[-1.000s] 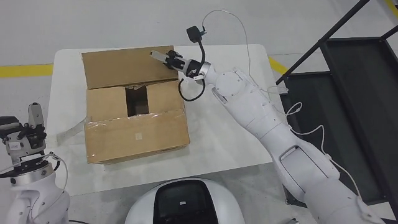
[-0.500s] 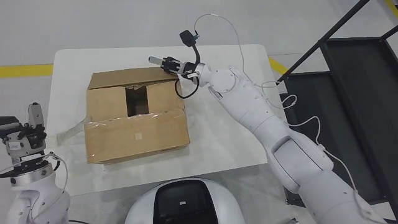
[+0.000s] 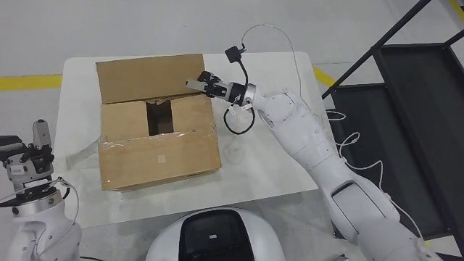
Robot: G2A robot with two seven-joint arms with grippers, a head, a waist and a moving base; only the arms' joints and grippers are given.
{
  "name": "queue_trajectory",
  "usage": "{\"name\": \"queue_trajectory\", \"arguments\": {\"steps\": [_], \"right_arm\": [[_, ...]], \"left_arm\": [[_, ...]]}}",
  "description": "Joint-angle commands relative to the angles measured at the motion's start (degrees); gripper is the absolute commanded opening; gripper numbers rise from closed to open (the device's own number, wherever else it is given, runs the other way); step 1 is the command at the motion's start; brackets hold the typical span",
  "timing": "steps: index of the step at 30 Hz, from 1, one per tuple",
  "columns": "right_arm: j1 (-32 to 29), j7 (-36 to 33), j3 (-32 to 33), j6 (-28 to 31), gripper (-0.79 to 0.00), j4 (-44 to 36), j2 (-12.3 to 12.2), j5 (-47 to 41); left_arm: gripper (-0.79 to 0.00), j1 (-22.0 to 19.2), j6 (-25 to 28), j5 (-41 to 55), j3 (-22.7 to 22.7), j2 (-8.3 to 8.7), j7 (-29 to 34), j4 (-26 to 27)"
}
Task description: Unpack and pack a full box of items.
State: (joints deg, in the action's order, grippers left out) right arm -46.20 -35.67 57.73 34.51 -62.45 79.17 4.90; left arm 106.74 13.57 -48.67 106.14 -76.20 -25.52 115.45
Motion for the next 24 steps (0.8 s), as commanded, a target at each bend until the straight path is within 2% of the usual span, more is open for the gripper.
{"name": "queue_trajectory", "arguments": {"steps": [1,4,10,15,24], "right_arm": [[-3.0,-3.2,1.6,-3.6,-0.055,-4.2,-0.9,0.3],[-6.9,-7.4,4.1,-8.1,-0.058,-10.5,-2.3,1.8],[-13.5,-13.5,8.5,-13.3,-0.052,-20.3,-4.4,4.6],[-17.6,-15.8,10.6,-14.3,-0.086,-27.0,-5.5,5.1],[-21.8,-18.3,9.7,-13.8,-0.135,-35.0,-6.5,6.2]], "left_arm": [[0.000,0.0,0.0,0.0,0.0,0.00,0.0,0.0],[0.000,0.0,0.0,0.0,0.0,0.00,0.0,0.0],[0.000,0.0,0.0,0.0,0.0,0.00,0.0,0.0],[0.000,0.0,0.0,0.0,0.0,0.00,0.0,0.0],[0.000,0.0,0.0,0.0,0.0,0.00,0.0,0.0]]}}
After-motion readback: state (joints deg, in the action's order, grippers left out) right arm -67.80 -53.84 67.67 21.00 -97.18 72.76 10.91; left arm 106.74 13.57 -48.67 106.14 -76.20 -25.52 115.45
